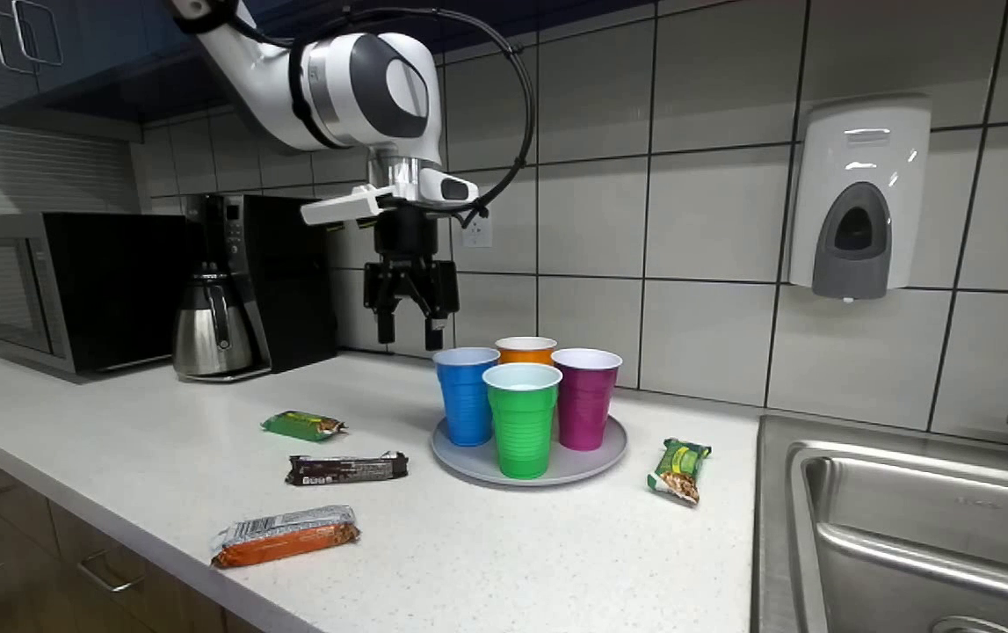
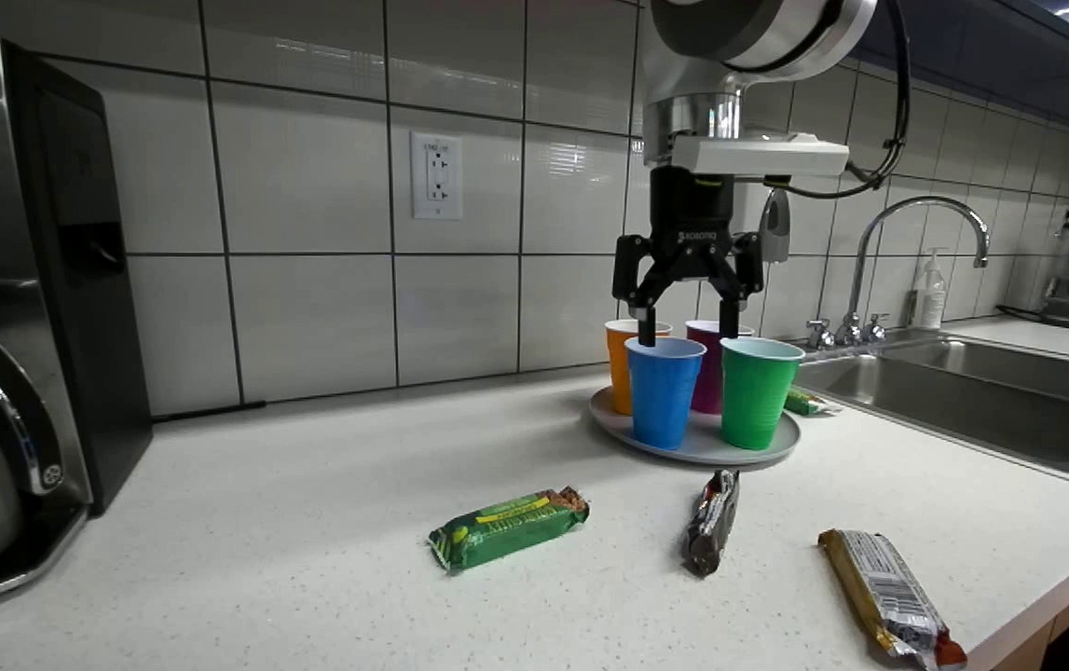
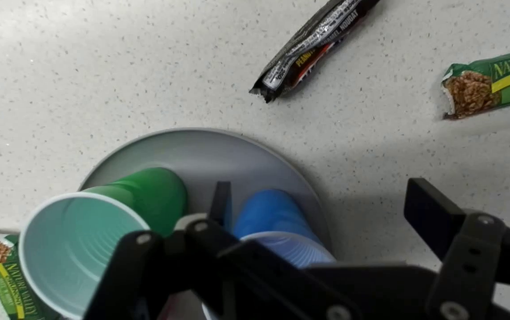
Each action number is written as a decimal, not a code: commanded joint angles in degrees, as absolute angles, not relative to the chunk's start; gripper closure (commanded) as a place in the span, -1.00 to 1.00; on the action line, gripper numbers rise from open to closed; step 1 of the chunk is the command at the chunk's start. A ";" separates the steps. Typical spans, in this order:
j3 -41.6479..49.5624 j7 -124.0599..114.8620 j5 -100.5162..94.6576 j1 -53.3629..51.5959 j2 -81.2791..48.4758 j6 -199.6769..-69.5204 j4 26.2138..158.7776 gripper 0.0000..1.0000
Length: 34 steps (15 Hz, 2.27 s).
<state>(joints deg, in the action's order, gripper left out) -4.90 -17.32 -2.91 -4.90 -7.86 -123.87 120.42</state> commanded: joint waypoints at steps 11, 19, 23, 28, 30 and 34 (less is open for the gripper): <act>-3.89 -17.24 -3.39 -6.16 -15.81 -122.99 111.26 -1.00; -3.55 -17.14 -3.53 -6.71 -18.20 -122.89 108.57 -1.00; -3.32 -16.95 -3.35 -6.64 -19.40 -122.93 107.63 -1.00; -3.08 -16.91 -3.23 -6.80 -20.94 -122.98 106.36 -1.00; -2.99 -17.03 -3.20 -6.89 -21.24 -122.98 105.99 -1.00; -2.92 -17.15 -3.19 -6.96 -21.02 -123.22 105.89 -0.50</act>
